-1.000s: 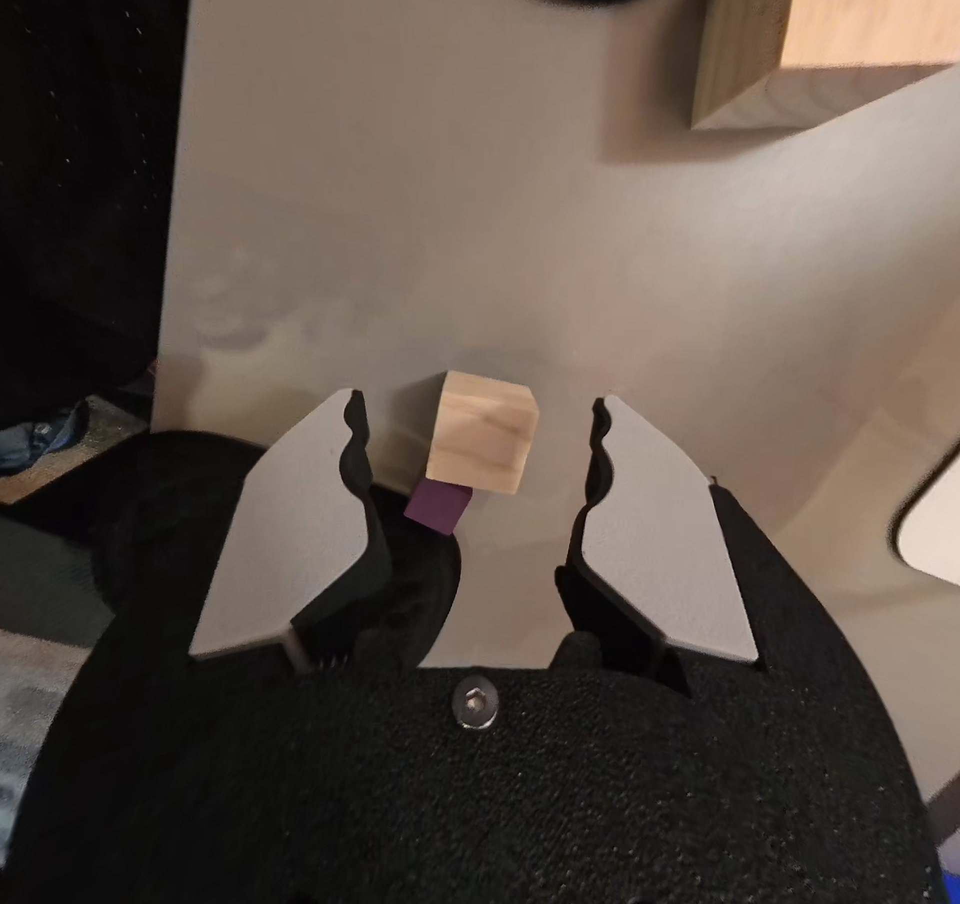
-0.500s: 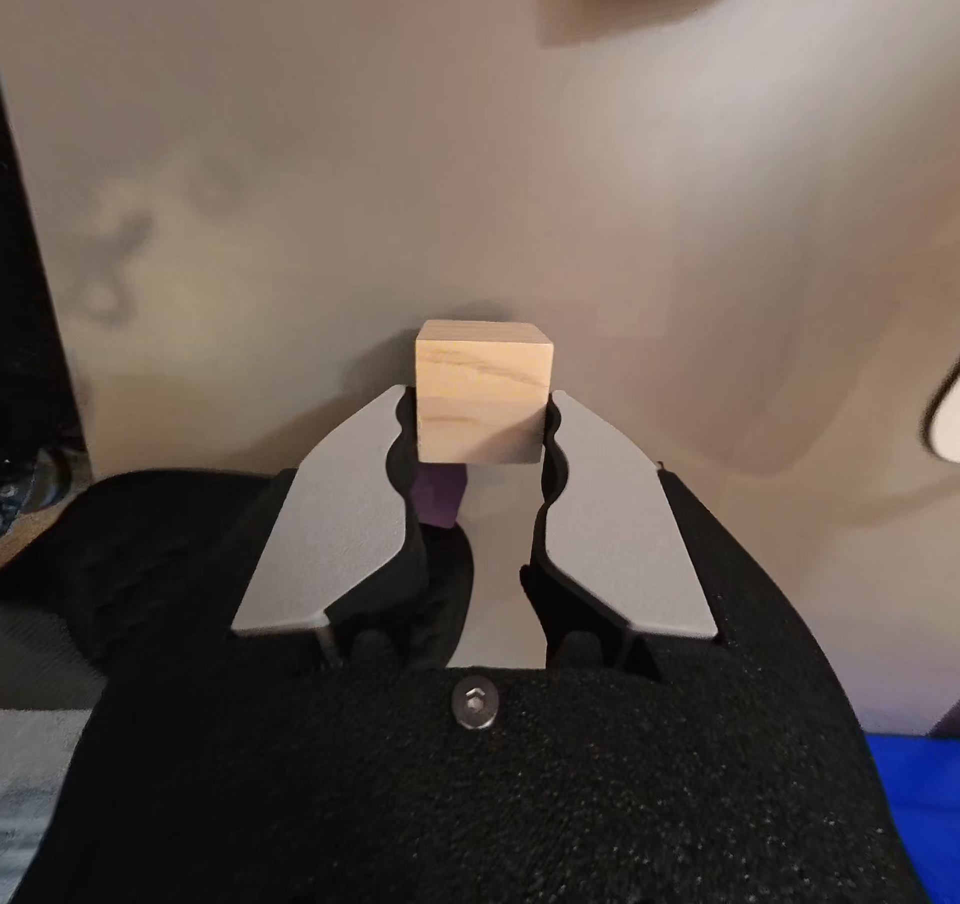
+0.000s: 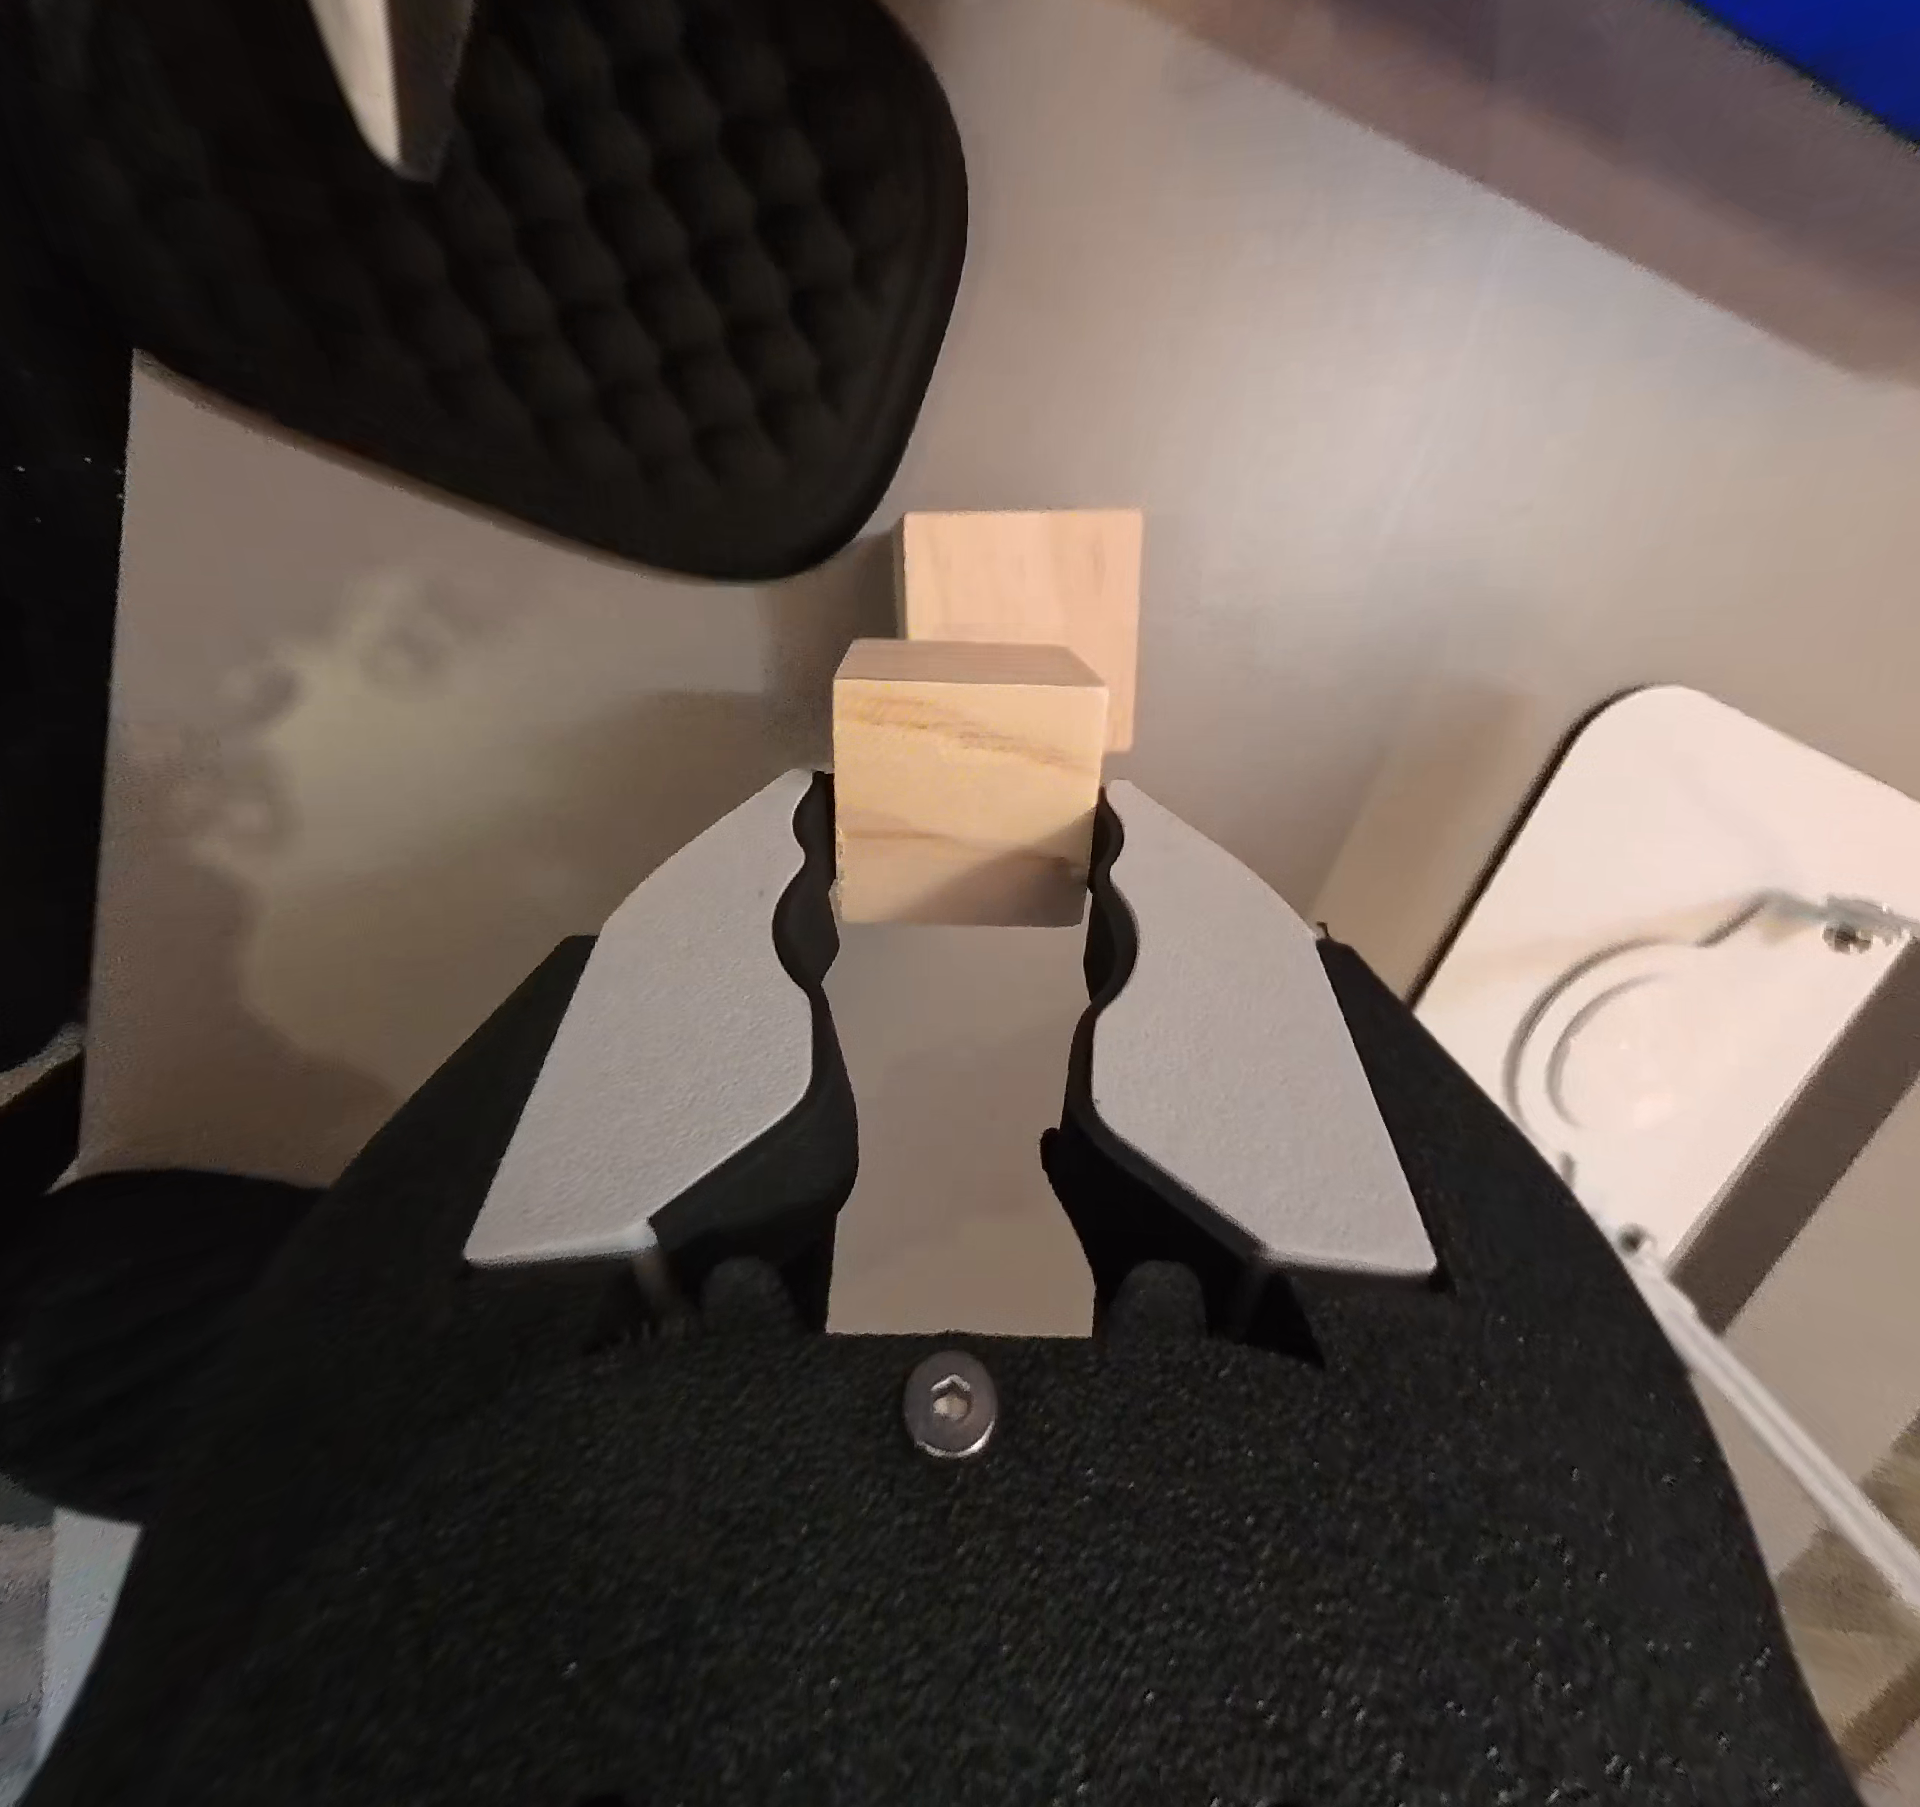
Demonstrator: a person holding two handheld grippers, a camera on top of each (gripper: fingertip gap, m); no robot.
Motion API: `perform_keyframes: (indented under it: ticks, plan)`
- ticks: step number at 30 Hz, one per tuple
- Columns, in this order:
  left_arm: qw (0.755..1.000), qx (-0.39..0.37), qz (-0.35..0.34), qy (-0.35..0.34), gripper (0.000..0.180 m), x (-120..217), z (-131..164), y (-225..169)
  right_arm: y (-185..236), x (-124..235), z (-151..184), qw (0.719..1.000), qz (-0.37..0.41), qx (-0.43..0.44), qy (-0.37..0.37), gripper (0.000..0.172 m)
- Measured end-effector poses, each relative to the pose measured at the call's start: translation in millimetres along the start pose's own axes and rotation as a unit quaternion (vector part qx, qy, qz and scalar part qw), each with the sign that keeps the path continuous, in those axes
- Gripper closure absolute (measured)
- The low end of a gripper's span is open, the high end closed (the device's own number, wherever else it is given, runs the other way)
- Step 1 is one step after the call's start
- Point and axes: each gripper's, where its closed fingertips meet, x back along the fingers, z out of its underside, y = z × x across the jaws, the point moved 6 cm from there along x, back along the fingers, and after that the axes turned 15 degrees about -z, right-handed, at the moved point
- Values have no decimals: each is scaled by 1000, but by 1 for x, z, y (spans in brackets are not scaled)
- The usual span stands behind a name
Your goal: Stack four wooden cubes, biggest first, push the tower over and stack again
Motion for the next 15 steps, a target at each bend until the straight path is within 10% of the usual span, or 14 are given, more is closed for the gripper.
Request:
perform_keyframes:
  ticks: [15]
  plan:
    - [1000, -2, 1, 2, 41, -1, 0, 0, -25, -21, -19, 998, -29, 10, 58, 126]
